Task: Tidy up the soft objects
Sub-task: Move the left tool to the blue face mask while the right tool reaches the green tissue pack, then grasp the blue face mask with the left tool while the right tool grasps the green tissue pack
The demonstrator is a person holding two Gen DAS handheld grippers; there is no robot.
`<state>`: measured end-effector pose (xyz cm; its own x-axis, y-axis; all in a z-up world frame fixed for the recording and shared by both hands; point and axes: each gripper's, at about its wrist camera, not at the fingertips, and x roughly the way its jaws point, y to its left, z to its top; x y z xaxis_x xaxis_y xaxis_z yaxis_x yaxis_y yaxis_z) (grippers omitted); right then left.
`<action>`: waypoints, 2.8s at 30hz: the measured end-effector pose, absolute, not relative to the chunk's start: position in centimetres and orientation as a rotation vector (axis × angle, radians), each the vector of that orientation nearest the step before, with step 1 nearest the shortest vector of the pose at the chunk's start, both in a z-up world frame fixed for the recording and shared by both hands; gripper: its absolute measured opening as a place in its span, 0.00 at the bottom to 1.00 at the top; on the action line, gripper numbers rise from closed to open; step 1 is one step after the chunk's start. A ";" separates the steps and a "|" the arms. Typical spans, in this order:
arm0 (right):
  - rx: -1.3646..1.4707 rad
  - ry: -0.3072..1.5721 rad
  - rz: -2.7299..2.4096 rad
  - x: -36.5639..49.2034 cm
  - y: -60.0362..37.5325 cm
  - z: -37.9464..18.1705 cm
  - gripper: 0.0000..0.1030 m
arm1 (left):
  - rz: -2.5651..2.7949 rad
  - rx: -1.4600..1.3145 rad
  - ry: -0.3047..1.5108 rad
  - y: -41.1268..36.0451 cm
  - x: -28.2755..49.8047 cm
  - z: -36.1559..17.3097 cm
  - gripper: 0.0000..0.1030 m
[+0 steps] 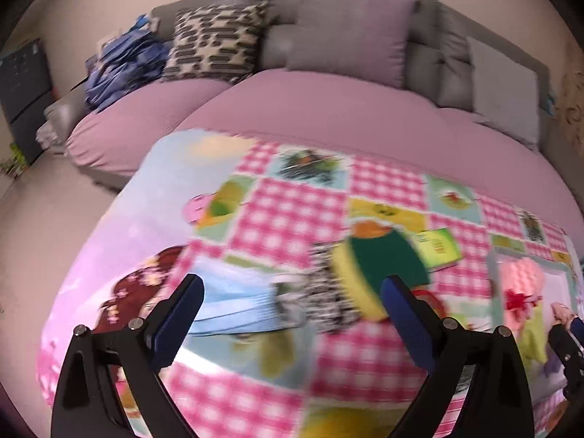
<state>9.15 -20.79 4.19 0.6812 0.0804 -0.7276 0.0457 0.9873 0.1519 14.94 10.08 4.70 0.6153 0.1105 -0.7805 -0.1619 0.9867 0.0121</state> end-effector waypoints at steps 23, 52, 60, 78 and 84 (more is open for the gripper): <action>0.024 0.960 0.213 12.0 -8.1 -1.4 1.00 | 0.266 -0.169 1.055 17.6 16.4 -2.0 0.75; 0.051 0.969 0.165 13.9 -8.5 -3.9 0.81 | 0.255 -0.041 1.153 15.1 17.6 -3.4 0.78; 0.055 0.960 0.178 13.8 -8.4 -3.7 0.68 | 0.254 -0.055 1.159 15.3 17.4 -3.6 0.78; 0.066 0.960 0.180 13.3 -8.9 -3.2 0.67 | 0.201 0.006 1.132 13.1 16.6 -2.0 0.16; 0.080 0.961 0.183 12.5 -9.6 -2.7 0.67 | 0.191 0.048 1.115 12.3 15.5 -1.0 0.15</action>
<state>12.50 -9.55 -2.65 0.5587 0.1900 -0.8073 -0.1194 0.9817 0.1484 15.45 12.29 -0.97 0.4254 0.1766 -0.8876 -0.1289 0.9826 0.1338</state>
